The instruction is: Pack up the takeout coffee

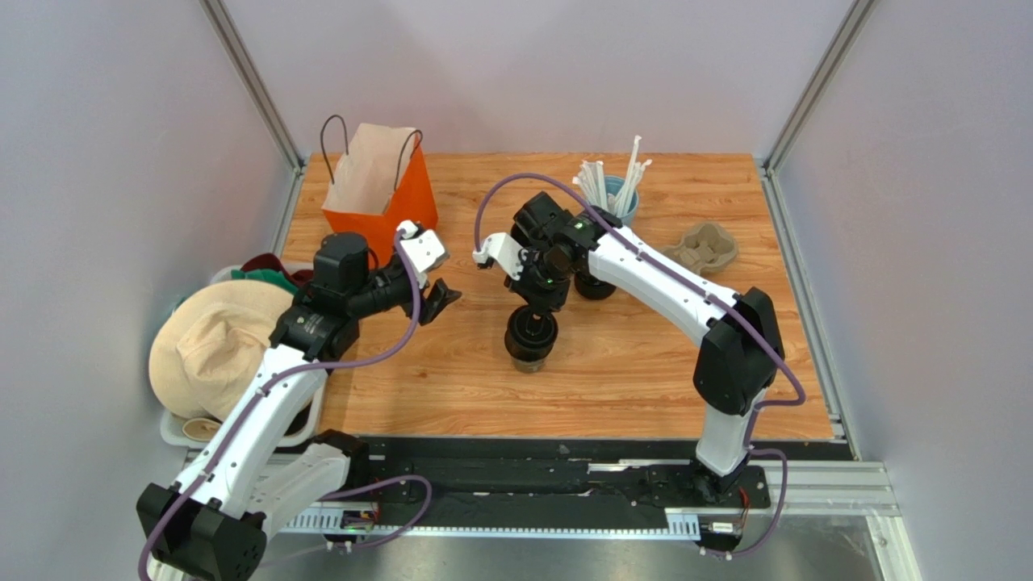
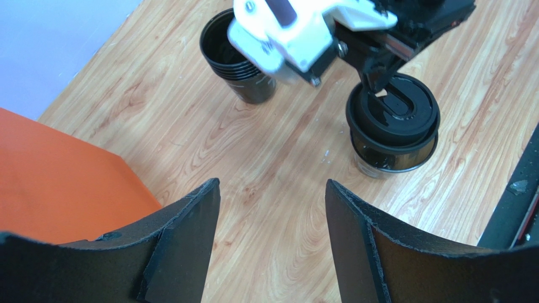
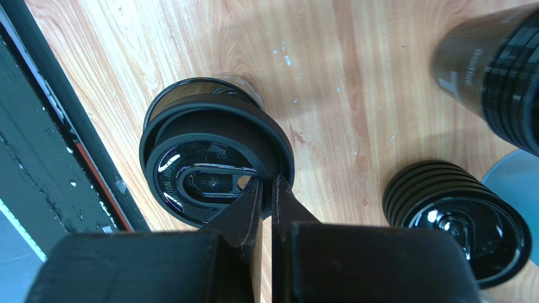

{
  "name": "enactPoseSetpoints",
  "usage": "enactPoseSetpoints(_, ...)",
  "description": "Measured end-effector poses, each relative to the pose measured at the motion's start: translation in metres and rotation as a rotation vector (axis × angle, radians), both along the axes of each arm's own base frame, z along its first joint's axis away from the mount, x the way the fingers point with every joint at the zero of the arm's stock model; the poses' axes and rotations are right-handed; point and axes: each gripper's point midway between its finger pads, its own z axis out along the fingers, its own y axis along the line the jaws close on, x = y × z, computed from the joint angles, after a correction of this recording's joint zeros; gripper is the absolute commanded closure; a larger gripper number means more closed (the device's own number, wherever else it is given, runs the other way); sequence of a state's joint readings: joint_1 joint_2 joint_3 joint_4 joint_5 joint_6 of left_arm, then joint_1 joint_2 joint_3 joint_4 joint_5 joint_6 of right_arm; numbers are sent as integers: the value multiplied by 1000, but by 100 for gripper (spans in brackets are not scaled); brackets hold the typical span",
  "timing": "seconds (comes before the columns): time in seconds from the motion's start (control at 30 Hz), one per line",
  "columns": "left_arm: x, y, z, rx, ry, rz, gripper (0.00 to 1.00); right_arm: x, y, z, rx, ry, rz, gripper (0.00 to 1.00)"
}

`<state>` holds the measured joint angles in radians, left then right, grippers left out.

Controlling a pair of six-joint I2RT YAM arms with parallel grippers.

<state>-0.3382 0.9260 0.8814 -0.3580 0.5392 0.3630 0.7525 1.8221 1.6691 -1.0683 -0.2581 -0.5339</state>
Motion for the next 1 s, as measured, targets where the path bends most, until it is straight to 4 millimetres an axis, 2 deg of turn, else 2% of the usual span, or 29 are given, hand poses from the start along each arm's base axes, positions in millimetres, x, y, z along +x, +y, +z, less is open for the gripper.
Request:
enactPoseSetpoints(0.27, 6, 11, 3, -1, -11, 50, 27, -14, 6, -15, -53, 30, 49, 96)
enactPoseSetpoints(0.5, 7, 15, 5, -3, -16, 66, 27, -14, 5, -23, -99, 34, 55, 95)
enactPoseSetpoints(1.0, 8, 18, 7, -6, -23, 78, 27, -7, 5, -17, -144, 27, 68, 94)
